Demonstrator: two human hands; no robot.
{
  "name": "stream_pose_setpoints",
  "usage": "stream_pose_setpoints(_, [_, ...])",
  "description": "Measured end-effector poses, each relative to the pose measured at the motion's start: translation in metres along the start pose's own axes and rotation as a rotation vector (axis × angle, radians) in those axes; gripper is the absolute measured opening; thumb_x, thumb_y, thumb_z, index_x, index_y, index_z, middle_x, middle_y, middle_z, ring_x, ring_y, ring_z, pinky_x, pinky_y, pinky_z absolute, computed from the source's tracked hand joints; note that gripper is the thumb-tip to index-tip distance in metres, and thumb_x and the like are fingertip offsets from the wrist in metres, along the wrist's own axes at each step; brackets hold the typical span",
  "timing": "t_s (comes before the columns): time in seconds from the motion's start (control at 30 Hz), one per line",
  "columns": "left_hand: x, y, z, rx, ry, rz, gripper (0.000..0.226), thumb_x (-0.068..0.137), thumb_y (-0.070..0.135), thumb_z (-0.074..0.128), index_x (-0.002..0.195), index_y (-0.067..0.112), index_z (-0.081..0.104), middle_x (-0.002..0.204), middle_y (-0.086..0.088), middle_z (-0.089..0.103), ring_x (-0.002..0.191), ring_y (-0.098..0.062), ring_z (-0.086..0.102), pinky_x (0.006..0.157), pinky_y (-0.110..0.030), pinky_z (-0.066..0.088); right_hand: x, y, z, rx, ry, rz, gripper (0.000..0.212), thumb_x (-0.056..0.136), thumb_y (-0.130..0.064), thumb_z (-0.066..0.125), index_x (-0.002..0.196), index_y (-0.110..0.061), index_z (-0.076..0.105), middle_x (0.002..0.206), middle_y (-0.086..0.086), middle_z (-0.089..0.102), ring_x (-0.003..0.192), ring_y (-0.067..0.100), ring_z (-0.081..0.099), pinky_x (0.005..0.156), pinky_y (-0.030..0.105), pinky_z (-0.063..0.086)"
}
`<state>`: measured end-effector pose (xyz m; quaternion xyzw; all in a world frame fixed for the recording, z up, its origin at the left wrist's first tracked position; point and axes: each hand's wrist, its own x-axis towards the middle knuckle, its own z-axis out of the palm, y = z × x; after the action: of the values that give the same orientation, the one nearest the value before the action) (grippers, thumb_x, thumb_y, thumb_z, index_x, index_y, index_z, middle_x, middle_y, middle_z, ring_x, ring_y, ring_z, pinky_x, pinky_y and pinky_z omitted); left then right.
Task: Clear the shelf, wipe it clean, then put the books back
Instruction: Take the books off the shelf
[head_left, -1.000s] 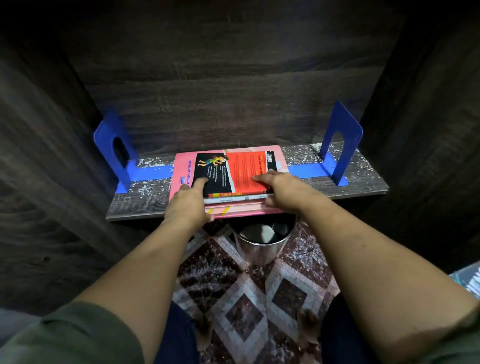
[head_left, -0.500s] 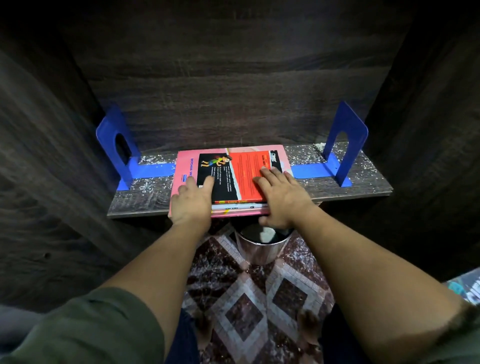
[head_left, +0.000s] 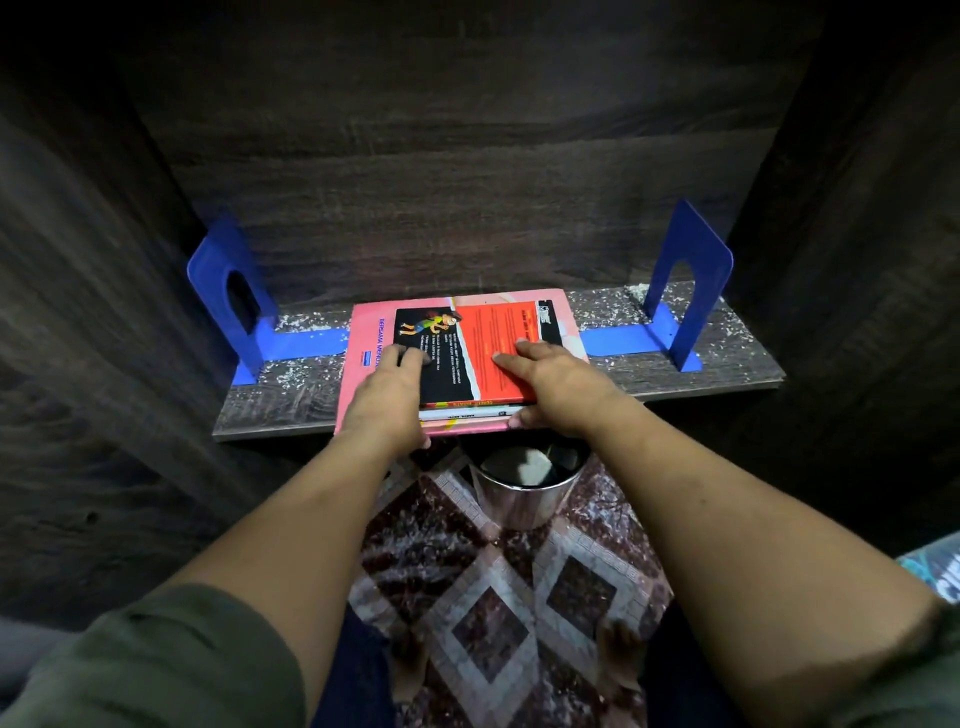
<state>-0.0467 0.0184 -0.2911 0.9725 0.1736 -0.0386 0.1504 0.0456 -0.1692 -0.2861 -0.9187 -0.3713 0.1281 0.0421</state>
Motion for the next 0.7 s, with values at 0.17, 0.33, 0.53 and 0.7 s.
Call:
stream_pose_setpoints(0.17, [0.0, -0.002, -0.003, -0.09, 0.014, -0.001, 0.102, 0.057, 0.021, 0.093, 0.142, 0.025, 0.036, 0.143, 0.004, 0.03, 0.124, -0.025, 0.047, 0.107, -0.036, 0.04, -0.005, -0.003, -0.005, -0.089, 0.063, -0.024, 0.059, 0.1, -0.04, 0.045, 0.152, -0.022, 0.025, 0.152, 0.011, 0.035, 0.135, 0.032, 0.035, 0.108, 0.04, 0.036])
stream_pose_setpoints(0.33, [0.006, 0.0, -0.007, -0.068, 0.174, 0.028, 0.06, 0.077, 0.026, 0.08, 0.13, 0.024, 0.051, 0.126, -0.006, 0.05, 0.112, -0.032, 0.056, 0.096, -0.04, 0.046, -0.013, -0.008, -0.011, -0.177, 0.187, -0.007, 0.048, 0.099, -0.041, 0.04, 0.141, -0.017, 0.039, 0.13, 0.009, 0.057, 0.12, 0.029, 0.049, 0.089, 0.041, 0.048])
stream_pose_setpoints(0.53, [0.005, 0.012, -0.042, 0.113, 0.081, 0.027, 0.044, 0.088, 0.028, 0.069, 0.129, 0.023, 0.054, 0.119, -0.009, 0.062, 0.108, -0.031, 0.058, 0.086, -0.032, 0.044, -0.013, -0.02, -0.03, -0.369, 0.326, 0.073, 0.055, 0.079, -0.054, 0.059, 0.125, -0.023, 0.054, 0.114, 0.002, 0.064, 0.113, 0.026, 0.055, 0.113, 0.06, 0.009])
stream_pose_setpoints(0.7, [-0.012, 0.033, -0.061, 0.506, -0.02, -0.167, 0.045, 0.082, 0.033, 0.069, 0.123, 0.027, 0.053, 0.129, -0.005, 0.056, 0.129, -0.033, 0.041, 0.106, -0.065, 0.026, -0.013, -0.04, -0.038, -0.326, 0.379, -0.005, 0.026, 0.09, -0.028, 0.057, 0.116, -0.024, 0.055, 0.114, -0.001, 0.064, 0.104, 0.025, 0.061, 0.073, 0.032, 0.034])
